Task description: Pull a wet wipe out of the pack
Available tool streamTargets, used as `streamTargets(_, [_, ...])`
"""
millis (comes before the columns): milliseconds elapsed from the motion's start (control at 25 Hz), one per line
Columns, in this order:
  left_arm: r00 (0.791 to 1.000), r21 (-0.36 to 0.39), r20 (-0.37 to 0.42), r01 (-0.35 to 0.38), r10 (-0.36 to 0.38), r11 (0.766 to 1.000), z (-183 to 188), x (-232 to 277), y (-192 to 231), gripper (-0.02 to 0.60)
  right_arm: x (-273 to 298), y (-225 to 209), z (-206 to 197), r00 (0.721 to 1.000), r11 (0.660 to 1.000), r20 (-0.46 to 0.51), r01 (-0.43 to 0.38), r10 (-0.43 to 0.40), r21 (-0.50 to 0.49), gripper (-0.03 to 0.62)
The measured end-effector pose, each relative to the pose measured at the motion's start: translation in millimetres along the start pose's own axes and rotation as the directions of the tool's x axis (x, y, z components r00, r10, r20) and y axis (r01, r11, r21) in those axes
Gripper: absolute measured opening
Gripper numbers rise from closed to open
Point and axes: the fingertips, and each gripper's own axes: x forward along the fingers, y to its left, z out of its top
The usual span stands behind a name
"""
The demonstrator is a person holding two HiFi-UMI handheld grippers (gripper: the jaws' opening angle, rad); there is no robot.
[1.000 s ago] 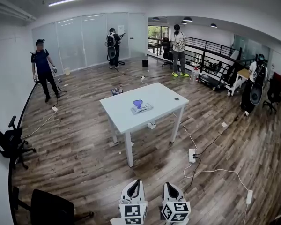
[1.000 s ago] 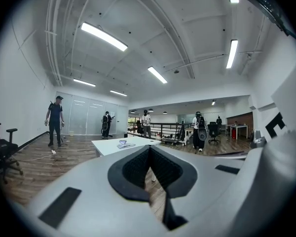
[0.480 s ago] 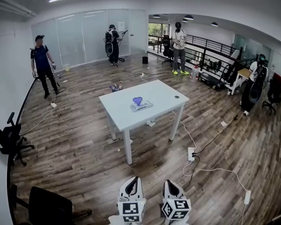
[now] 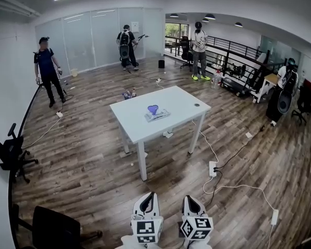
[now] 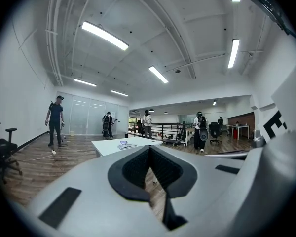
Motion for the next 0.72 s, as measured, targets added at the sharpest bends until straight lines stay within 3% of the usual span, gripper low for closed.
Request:
streamTargets(360, [1.000,0.003,0.013,0.018,-0.018,1.000,2.6,22.8,1.2,0.009,22.2,-9.3,5.7,1.000,1.000,0.010,0.012,-0.012,0.004,0.009])
streamTargets(560, [1.000,-0.049,-0.001,0.009,-0.009,0.999,1.4,36.3,9.7,0.009,41.0,-0.7,8.3,1.000,1.000,-0.007,-0.017,0.017,-0.008,0.009])
streamTargets(720, [1.000,-0.049,0.000,0.002,-0.002,0.999,2.7,48.2,18.1,0.009,55.7,3.0,11.2,1.000,0.999,-0.005,-0.029,0.029,-0.015,0.009])
